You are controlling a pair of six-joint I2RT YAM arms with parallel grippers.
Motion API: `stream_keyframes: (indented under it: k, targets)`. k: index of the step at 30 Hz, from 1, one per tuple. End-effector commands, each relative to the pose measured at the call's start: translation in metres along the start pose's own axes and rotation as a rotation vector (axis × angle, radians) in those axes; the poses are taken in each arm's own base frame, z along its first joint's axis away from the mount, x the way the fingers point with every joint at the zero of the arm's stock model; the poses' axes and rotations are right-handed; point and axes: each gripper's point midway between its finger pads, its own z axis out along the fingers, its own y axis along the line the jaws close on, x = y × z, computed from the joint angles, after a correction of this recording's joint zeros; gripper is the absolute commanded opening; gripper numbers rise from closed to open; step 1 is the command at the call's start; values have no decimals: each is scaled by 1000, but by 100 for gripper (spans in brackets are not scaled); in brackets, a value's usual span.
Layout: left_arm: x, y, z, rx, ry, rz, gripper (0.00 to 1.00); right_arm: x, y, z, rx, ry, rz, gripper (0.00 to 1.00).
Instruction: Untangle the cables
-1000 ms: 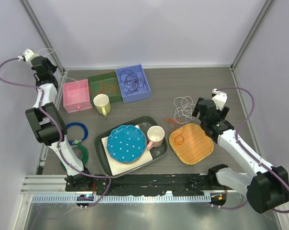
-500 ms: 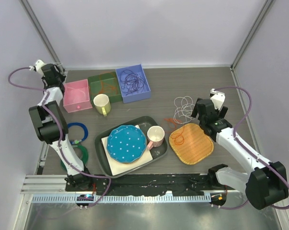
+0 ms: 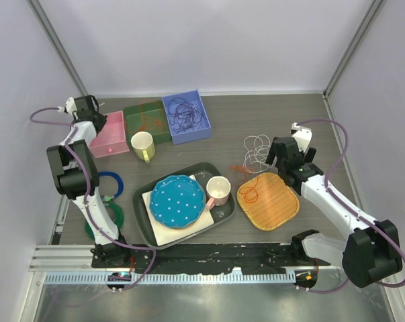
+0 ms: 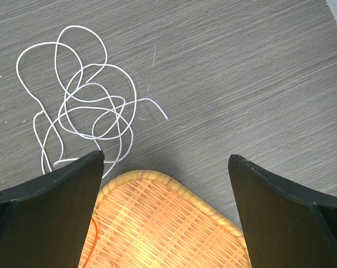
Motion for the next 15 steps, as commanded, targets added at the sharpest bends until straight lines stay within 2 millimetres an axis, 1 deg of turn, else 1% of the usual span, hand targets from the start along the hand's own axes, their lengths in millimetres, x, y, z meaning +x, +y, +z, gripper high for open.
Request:
stream_keyframes:
  k: [1,6,7,9,10,11,12,14,15]
  targets:
    - [7,8,-8,-48,48,-40,8,-27,6,-12,-42,-60,58,99]
    - [9,8,-15,-81,48,-28,24,-27,3,-15,-42,-62,61,99]
    - [10,8,-15,-85,48,-27,33,-28,4,-15,-46,-63,64,99]
    - [9,7,-17,-80,45,-19,43,-27,4,-15,-48,-60,62,99]
    - [7,5,-18,-78,40,-17,50,-28,5,-16,-51,-62,65,99]
    - [8,4,-19,-78,37,-13,55,-27,5,-16,-53,-62,62,99]
    - [6,2,-23,-75,31,-9,67,-27,4,-16,-51,-59,61,99]
    - [6,1,-27,-80,15,0,76,-28,5,-17,-51,-64,65,99]
    - [1,-2,-33,-72,0,4,81,-27,4,-17,-51,-62,63,99]
